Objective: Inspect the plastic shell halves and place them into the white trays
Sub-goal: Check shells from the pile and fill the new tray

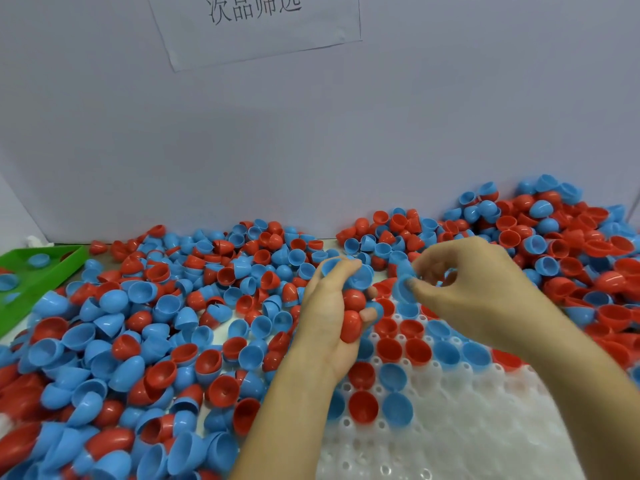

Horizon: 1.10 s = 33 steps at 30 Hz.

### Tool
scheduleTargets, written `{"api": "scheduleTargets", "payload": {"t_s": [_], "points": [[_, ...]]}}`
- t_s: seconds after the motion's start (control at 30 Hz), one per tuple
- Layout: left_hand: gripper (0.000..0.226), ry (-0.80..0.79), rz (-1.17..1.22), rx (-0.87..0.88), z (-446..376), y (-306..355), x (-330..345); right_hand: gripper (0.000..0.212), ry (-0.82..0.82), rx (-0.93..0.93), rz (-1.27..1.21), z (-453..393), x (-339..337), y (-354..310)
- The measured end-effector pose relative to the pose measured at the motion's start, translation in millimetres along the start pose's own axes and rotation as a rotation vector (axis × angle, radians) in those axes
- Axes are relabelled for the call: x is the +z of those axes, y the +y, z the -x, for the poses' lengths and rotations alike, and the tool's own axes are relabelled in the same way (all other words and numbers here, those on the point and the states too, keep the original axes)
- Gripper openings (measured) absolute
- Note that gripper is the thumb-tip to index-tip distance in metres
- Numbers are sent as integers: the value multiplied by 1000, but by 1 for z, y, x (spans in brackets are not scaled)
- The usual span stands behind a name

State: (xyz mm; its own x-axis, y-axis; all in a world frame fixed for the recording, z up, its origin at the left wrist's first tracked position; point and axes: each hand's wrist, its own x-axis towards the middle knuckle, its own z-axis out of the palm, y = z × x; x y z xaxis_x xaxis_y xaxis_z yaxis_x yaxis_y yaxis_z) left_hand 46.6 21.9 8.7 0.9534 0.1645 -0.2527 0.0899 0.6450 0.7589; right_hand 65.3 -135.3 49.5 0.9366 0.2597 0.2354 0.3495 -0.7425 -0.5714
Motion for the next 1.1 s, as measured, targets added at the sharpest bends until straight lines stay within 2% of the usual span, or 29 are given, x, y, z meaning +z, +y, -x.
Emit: {"api": "scheduleTargets", "payload": {"t_s": [0.13,0.2,0.3,0.4,0.57,0.67,0.73,0.8,0.87,1.0,1.1], "points": [[27,36,35,-13,-1,5,-5,12,-342,36,210,7,-20,5],[34,48,46,-15,-2,6,-6,15,-461,66,272,12,-20,0],[34,50,49,-13,-2,6,-7,19,-591,77,347,16,-15,-8],[28,45,52,-8,-2,6,-6,8,-659,102,414,19,-2,-15],[26,34,43,-3,1,6,-4,35,-724,134,529,20,12,-18],[23,6,31,-28,2,6,-3,41,-735,132,531,20,9,-19],[16,-32,39,-47,2,5,-2,35,-747,94,530,19,4,-16],[14,-68,46,-52,3,5,-1,20,-677,61,428,17,-3,-11],[15,-98,47,-57,4,4,1,9,-525,12,280,13,-9,-5],[32,-157,-31,-87,5,0,3,9,-97,-129,-38,4,-6,0],[44,-218,-117,-123,6,-4,5,19,5,-173,-152,2,1,0]]}}
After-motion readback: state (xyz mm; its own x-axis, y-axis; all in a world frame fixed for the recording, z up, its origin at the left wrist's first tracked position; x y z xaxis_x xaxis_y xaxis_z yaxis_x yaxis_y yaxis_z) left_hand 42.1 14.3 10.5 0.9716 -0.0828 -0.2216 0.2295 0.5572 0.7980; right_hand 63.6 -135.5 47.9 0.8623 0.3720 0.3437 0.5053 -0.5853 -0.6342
